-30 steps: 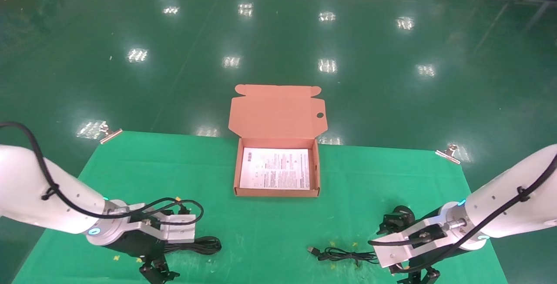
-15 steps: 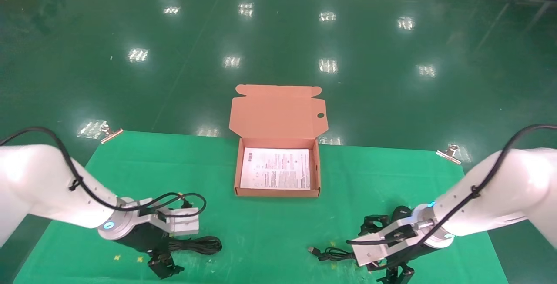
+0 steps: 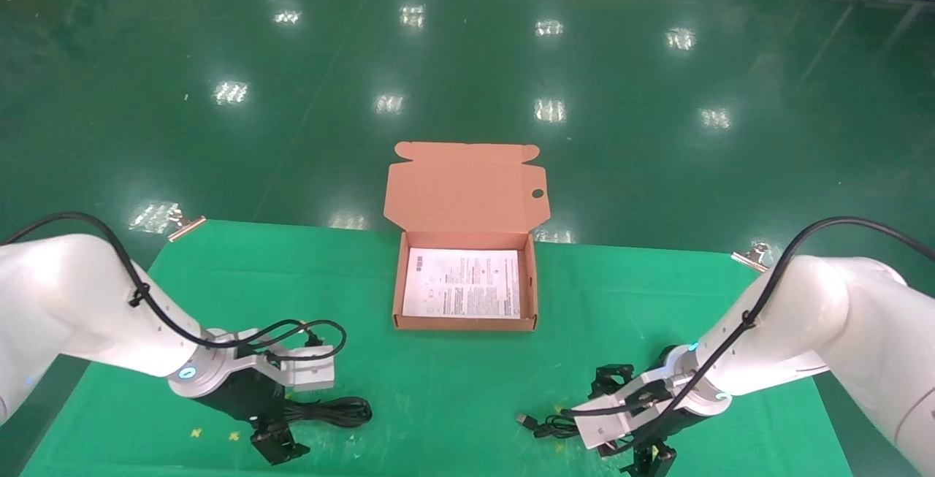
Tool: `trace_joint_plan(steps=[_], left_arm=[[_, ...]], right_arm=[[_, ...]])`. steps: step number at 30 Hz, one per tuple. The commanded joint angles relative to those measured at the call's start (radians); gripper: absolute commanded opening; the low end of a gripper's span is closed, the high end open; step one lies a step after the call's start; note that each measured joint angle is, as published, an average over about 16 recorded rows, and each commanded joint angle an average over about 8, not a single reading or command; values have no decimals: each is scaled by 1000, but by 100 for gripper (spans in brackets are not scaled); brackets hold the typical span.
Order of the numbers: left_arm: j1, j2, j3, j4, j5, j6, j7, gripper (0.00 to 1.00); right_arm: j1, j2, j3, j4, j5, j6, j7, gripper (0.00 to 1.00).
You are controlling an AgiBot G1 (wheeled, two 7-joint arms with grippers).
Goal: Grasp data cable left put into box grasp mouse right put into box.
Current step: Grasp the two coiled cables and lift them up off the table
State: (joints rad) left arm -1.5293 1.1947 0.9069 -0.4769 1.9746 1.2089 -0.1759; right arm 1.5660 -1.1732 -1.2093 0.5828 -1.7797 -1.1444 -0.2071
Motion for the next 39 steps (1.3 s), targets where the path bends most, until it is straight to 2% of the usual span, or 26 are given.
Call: trace_joint_plan(steps=[1,3,8,9,11,39], left_arm=[[-4,7,-1,21,-2,-5,12,97],[-5,10,-2,34,-3,-11,19,78],[-8,17,-4,61,-6,-22,31,16],[-9,18,-4,64,-7,-23,32,6],[-10,19,-4,68,-7,-25,33,0],[-7,14,-5,52,-7,-20,28,0]], right_arm=[[-2,-13,-2,-27,-3,7,-14,92],[-2,-20,-1,-43,-2,14,-21,67],[-4,-32,1,-67,-2,37,-40,4],[-4,-33,2,-68,-2,41,-43,0],[-5,-35,2,-70,-2,45,-46,0],[-3,-28,2,-61,-1,30,-34,0]])
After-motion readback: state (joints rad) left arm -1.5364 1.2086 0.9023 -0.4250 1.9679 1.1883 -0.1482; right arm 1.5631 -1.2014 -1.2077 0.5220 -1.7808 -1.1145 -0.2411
